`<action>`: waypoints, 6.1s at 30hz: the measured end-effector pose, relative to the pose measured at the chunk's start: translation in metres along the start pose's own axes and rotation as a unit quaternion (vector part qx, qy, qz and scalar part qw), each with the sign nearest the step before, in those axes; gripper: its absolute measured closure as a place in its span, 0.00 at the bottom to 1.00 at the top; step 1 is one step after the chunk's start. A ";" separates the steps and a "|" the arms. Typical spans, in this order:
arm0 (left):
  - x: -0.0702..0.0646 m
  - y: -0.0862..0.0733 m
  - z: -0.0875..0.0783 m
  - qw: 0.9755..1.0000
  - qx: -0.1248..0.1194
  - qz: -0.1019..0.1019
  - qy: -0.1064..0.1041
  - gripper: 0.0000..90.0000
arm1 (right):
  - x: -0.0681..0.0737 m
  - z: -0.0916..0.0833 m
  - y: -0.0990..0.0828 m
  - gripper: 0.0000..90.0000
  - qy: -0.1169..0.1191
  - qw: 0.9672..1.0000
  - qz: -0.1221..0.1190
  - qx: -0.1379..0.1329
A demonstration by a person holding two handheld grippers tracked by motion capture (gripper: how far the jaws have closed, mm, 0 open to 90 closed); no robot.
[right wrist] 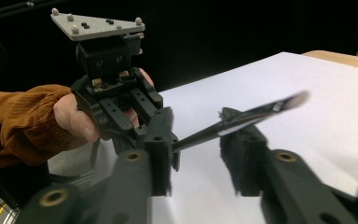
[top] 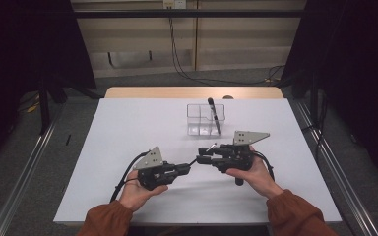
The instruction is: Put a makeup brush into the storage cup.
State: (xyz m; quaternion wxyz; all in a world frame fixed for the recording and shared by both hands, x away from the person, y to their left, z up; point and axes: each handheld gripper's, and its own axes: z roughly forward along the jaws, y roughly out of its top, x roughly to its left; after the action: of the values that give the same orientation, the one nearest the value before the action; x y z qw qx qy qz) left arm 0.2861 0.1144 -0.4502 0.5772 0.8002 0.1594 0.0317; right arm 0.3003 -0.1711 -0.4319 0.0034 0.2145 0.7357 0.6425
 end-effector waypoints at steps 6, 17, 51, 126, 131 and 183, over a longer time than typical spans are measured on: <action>0.001 -0.002 0.004 1.000 0.011 0.001 -0.003 0.93 | -0.002 0.000 -0.001 0.88 0.016 1.000 0.010 -0.002; 0.002 -0.004 0.006 1.000 0.013 -0.001 0.001 0.89 | -0.001 0.001 0.000 0.96 0.042 0.999 0.020 -0.002; 0.004 -0.001 -0.006 0.998 -0.005 -0.025 0.066 0.29 | -0.004 -0.012 0.007 0.96 0.021 0.999 0.024 0.006; 0.004 -0.041 -0.118 0.969 -0.059 -0.053 0.235 0.02 | -0.049 -0.064 0.057 0.96 -0.114 0.989 0.014 0.098; 0.004 -0.041 -0.121 0.967 -0.062 -0.051 0.240 0.02 | -0.056 -0.067 0.068 0.96 -0.125 0.987 0.011 0.100; 0.005 -0.043 -0.127 0.967 -0.060 -0.050 0.244 0.03 | -0.123 -0.033 0.118 0.96 -0.209 0.961 0.007 0.182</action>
State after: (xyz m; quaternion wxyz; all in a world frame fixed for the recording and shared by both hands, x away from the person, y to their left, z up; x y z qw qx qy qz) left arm 0.2520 0.2438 -0.4489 0.5686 0.7232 0.3329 0.2069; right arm 0.4394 -0.2322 -0.3479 0.1132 0.3464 0.8215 0.4387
